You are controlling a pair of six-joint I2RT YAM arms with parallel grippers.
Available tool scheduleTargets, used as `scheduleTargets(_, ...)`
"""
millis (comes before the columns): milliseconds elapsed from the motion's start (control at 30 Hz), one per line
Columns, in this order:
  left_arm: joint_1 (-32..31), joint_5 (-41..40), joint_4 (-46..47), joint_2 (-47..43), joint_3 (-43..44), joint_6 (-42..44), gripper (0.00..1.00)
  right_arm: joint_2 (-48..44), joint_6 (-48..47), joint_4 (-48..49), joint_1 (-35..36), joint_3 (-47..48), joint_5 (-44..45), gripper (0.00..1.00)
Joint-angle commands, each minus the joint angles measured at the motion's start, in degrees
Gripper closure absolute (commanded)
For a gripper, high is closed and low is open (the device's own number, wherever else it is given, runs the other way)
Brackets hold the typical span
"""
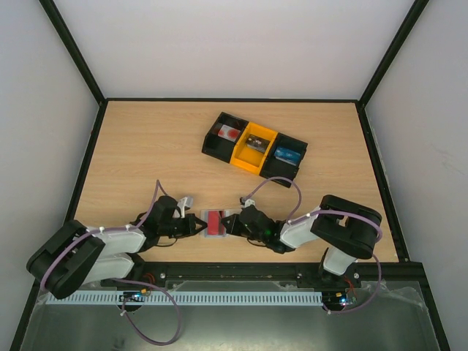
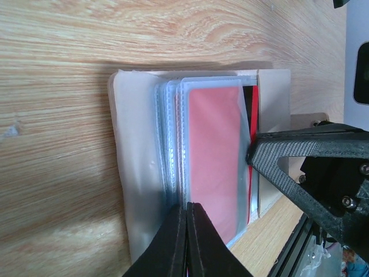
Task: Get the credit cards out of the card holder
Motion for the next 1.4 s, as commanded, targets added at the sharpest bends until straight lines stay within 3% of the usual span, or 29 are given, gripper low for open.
scheduleTargets(0, 0.0, -1.6, -2.2, -0.3, 0.2, 0.8, 0.96, 0.6, 0.0, 4.8, -0.2, -0.8, -1.7, 0.98)
scheduleTargets(933, 0.0, -4.4, -6.4, -0.2, 0.5, 1.8, 0.93, -3.0, -1.8, 4.5, -3.7, -5.4, -5.5, 0.98)
scheduleTargets(1067, 0.0, -4.2, -7.2, -1.7, 1.2, 1.4, 0.93, -1.5, -1.1, 5.5, -3.8, -4.7, -6.0, 0.86)
scheduleTargets(1367, 0.1, -5.0, -9.0, -2.5, 1.9, 2.0, 0.92, 1.2, 0.3, 8.1, -3.9, -4.6, -6.2, 0.78)
